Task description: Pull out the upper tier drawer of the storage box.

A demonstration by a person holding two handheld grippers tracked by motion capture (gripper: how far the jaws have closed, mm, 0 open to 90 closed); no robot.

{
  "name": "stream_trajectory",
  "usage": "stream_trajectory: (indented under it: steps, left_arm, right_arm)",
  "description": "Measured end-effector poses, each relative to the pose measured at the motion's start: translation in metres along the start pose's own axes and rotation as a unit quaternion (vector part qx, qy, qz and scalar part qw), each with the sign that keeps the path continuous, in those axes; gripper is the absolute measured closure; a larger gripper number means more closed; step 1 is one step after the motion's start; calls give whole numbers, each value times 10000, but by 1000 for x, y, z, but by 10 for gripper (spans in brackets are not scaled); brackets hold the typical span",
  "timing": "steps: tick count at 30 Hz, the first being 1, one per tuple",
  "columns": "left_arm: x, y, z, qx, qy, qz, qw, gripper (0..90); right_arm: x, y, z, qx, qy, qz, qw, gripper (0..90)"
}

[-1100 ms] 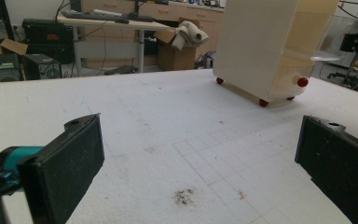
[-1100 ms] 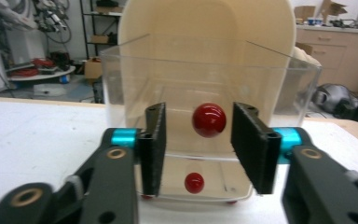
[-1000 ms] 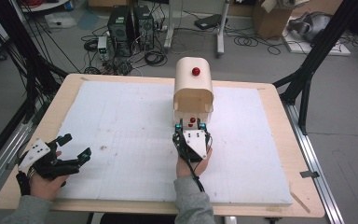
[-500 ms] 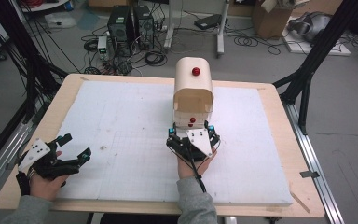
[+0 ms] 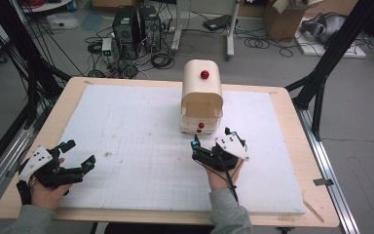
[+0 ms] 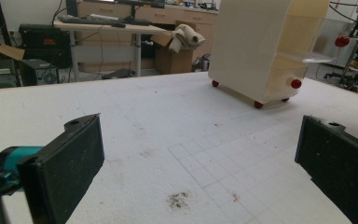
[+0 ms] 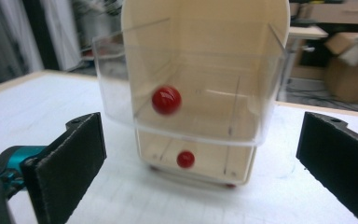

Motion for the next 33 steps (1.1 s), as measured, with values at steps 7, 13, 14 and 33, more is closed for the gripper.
stream_trajectory:
  steps: [7, 13, 14, 33]
  left_arm:
    - [4, -4, -7, -58, 81, -66, 9999, 17]
    - [9, -6, -14, -183, 144, -170, 9996, 17]
    - [9, -6, -15, -191, 137, -157, 9996, 17]
    - [9, -1, -25, -336, 203, -174, 9991, 17]
  right_arm:
    - [4, -22, -39, 1065, -58, 228, 9940, 0]
    - [6, -37, -66, 1371, -60, 270, 9902, 1]
    - [6, -40, -71, 1405, -62, 258, 9897, 1]
    - [-14, -71, -130, 1961, 220, 281, 9799, 1]
Point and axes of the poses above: each handheld gripper's, and its own axes: y roughly forward along the jaws, x roughly out of its top, z roughly to its left, the point moved 6 cm from there along y, roughly forward along the jaws, and after that the axes turned 10 degrees about y, right-handed, at the moved point
